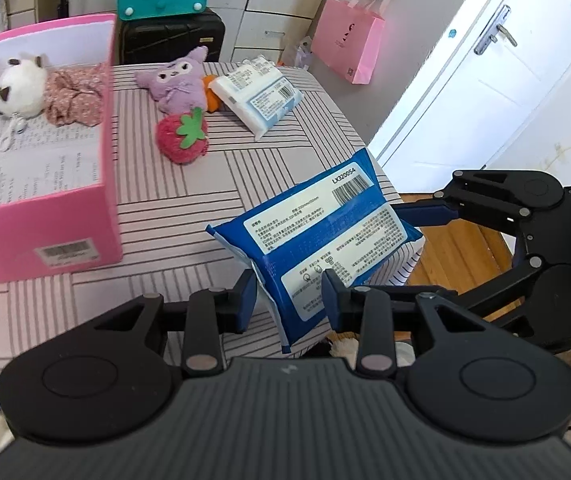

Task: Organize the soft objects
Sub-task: 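Lift the blue pack with the left tool and carry it into the pink box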

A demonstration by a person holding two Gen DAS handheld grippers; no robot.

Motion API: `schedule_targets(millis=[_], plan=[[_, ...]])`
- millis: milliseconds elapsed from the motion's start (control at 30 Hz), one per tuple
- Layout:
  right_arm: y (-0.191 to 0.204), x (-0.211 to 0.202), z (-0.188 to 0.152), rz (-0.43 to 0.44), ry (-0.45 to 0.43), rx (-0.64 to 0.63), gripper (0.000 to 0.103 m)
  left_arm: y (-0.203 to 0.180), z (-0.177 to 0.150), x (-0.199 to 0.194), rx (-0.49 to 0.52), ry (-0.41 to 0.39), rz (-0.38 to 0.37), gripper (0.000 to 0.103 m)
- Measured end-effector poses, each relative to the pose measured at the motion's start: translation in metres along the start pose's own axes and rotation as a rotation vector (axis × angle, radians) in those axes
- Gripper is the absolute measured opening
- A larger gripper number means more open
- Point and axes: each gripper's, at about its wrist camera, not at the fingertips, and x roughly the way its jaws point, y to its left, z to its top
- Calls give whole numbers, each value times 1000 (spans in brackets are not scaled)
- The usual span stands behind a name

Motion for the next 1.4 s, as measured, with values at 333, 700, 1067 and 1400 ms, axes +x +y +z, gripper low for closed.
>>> schedule_targets(millis=[333, 700, 1067, 1400], plan=[[40, -17, 33, 57, -26, -101, 69, 18, -5, -55, -6, -64, 42, 34], [70, -17, 76, 78, -69, -213, 69, 41, 2, -102, 0, -146, 111, 34], [67, 2, 138, 97, -115, -284, 70, 76, 38, -125, -33, -248, 170, 34], [30, 61, 196, 178, -110, -231, 36, 137, 88, -107, -111, -287, 255, 34]])
